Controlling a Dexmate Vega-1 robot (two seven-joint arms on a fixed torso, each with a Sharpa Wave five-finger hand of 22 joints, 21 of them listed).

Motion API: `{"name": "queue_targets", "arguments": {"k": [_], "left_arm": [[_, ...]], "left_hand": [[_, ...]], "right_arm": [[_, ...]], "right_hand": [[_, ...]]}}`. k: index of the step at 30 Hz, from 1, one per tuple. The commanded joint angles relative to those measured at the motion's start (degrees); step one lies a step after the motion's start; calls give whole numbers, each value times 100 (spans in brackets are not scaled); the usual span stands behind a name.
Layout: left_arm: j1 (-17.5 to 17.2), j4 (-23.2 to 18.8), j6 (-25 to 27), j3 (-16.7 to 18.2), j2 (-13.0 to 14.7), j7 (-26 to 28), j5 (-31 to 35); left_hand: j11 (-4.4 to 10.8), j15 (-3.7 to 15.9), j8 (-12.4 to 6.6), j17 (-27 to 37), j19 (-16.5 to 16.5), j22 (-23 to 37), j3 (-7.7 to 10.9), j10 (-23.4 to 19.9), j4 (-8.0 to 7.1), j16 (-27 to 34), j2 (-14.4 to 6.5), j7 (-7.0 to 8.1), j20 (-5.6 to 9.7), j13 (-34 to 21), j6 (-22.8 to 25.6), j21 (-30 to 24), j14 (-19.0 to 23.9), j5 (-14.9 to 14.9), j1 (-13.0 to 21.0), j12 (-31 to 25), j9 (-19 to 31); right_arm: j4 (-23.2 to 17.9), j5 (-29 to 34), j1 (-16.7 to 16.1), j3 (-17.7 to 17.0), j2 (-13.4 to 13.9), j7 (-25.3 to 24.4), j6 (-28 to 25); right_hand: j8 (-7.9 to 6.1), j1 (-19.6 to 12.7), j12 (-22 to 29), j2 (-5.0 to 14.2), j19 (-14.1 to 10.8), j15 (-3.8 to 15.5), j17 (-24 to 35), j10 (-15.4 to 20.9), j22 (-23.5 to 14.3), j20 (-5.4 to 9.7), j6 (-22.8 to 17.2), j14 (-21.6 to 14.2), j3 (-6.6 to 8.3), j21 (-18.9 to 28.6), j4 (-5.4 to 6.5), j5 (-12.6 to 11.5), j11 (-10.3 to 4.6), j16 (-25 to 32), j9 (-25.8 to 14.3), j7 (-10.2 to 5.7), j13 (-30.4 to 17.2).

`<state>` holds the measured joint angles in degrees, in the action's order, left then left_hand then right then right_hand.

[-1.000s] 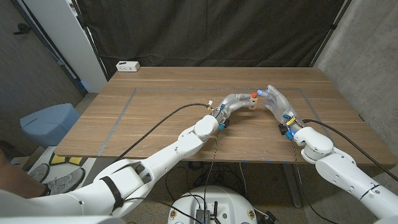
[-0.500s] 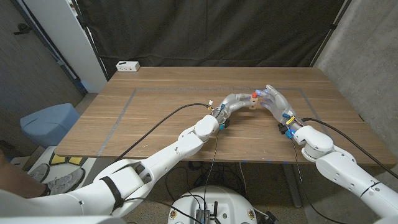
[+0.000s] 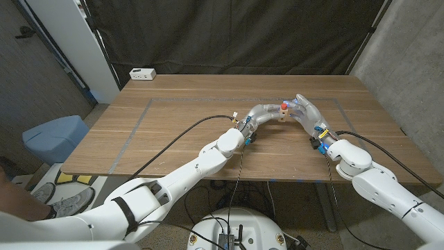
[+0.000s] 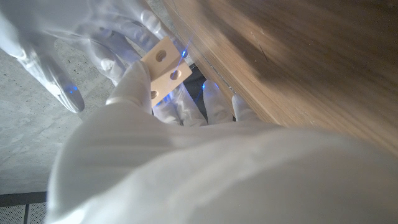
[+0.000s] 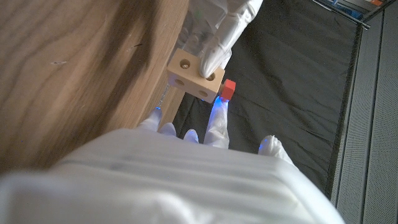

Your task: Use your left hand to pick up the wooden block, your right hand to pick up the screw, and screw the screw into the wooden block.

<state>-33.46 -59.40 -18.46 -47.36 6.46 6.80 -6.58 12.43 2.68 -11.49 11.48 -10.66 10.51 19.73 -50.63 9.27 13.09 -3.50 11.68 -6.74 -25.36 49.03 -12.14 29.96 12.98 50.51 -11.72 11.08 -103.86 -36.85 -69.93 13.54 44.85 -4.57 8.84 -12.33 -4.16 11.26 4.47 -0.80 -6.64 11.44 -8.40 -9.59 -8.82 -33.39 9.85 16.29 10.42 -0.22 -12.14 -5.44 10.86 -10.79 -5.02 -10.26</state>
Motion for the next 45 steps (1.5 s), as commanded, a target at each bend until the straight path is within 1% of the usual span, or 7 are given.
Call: {"name": "queue_targets", "arguments": {"k": [1,12,29,34,41,45], "left_arm": [[-2,8,16,6,-5,3,-13],[18,69,-1,11,-22,-16,-35],[70,191,-61,16,-58,-43,-54],[72,196,-65,17,-57,-46,-57],[71,195,-79,18,-55,-60,-65],[60,167,-67,16,-45,-51,-55]], "left_hand": [[-12,364,-57,1,-33,29,86,-58,-54,15,-149,-196,-13,-15,309,-22,49,32,-79,-51,20],[-11,362,-55,-2,-36,29,90,-61,-48,13,-147,-206,-12,-15,304,-23,47,33,-72,-52,20],[-13,364,-51,0,-36,30,91,-57,-49,15,-148,-205,-14,-15,293,-22,52,33,-76,-50,20],[-11,363,-53,0,-37,30,92,-57,-46,15,-146,-206,-10,-15,298,-22,53,33,-72,-50,20],[-11,357,-51,2,-37,30,88,-62,-46,19,-143,-203,-13,-15,294,-22,56,31,-75,-52,20],[-11,365,-55,2,-37,30,87,-64,-49,17,-143,-204,-13,-15,303,-22,53,31,-79,-53,20]], "right_arm": [[-7,23,9,17,-8,-41,4],[-9,28,19,27,-39,-121,-29],[-35,76,-35,7,-78,-276,-37],[-41,80,-48,5,-77,-289,-45],[-92,54,-97,-20,-78,-347,-84],[-117,83,-142,-37,-53,-350,-57]], "right_hand": [[-37,28,23,31,-11,39,10,19,-21,-2,-111,311,34,39,30,-55,-31,60,-7,21,-9],[-64,6,39,42,-49,61,-1,117,-20,4,-267,256,52,55,16,-65,-57,78,-4,28,-7],[-131,-47,79,67,-187,99,-21,384,-18,21,-651,109,97,89,-18,-79,-137,114,-1,146,-4],[-165,-63,91,73,-243,111,-26,487,-17,27,-823,52,112,99,-30,-82,-132,124,0,166,-3],[-171,-75,97,74,-277,120,-29,564,-17,33,-908,7,122,102,-40,-83,-117,132,1,182,-2],[-186,-84,98,77,-321,125,-31,614,-16,35,-1000,-22,130,110,-47,-84,-135,136,1,196,-2]]}}
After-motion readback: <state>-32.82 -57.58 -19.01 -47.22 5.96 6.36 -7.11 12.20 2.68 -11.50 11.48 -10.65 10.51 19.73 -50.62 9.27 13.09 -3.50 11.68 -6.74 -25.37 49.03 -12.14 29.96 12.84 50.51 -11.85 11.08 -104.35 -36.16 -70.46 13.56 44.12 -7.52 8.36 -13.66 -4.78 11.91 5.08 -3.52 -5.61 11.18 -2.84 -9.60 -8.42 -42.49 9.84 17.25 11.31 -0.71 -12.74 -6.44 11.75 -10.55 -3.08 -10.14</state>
